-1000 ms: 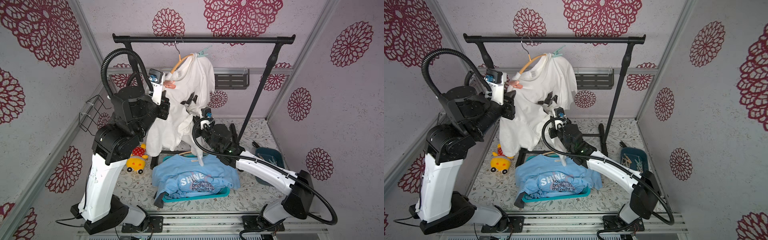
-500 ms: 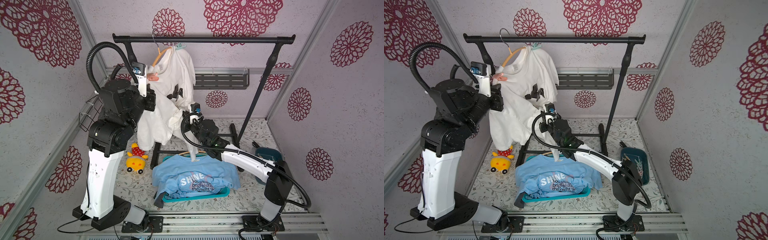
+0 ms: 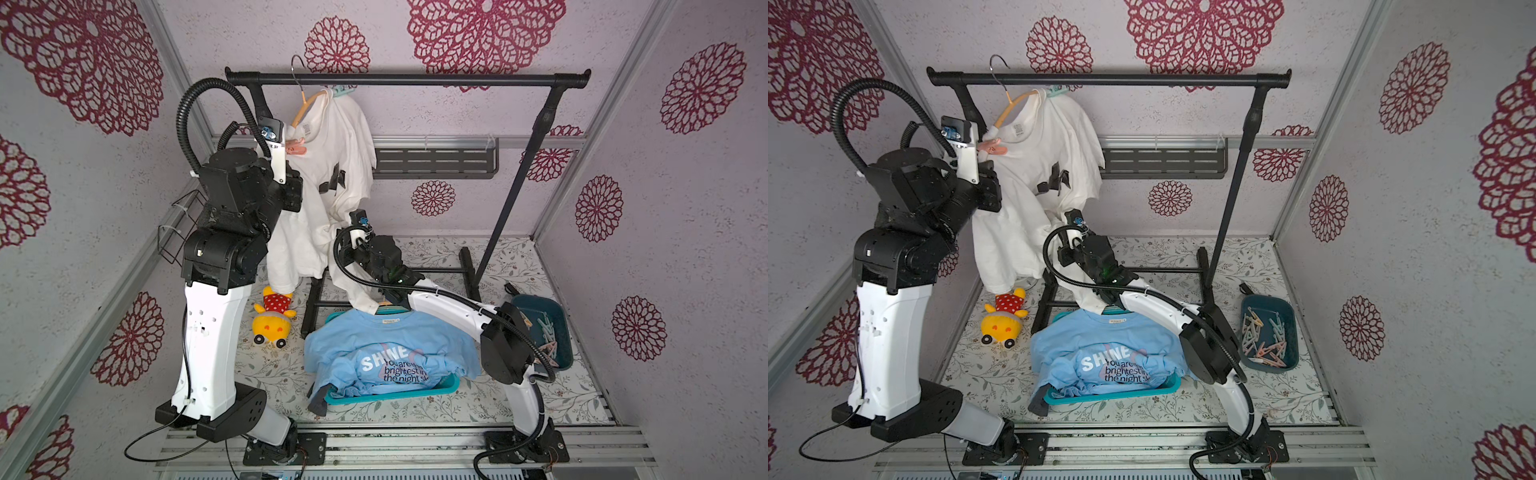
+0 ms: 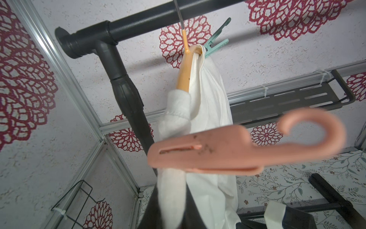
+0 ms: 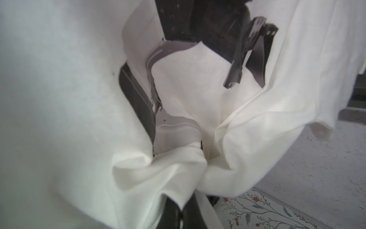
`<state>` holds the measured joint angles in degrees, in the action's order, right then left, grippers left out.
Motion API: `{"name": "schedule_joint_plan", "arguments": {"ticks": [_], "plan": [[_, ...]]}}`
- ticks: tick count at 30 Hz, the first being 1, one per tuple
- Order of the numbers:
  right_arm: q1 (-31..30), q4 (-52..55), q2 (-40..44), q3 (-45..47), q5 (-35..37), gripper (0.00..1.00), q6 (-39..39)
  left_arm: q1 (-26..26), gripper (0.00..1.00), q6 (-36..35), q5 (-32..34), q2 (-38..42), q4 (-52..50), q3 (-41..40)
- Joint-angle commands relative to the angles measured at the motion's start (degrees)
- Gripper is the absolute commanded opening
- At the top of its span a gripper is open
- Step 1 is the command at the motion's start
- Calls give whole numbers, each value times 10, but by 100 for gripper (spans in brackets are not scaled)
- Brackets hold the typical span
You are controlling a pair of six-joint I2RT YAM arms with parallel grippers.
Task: Use clothespins to secure the t-shirt on both sides of the hanger
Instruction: Hang the hanger on the clothesline.
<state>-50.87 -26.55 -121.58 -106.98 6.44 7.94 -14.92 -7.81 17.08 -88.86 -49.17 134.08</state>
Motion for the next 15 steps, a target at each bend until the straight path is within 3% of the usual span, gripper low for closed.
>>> {"name": "schedule_joint_plan", "arguments": {"ticks": [1,15], "plan": [[-3,-28,4,-29,-20,0,16,14,0,18,-16,5,50,5],[-35,-32,-8,-1,-33,1,-8,42,0,11,-15,-12,34,16]]}}
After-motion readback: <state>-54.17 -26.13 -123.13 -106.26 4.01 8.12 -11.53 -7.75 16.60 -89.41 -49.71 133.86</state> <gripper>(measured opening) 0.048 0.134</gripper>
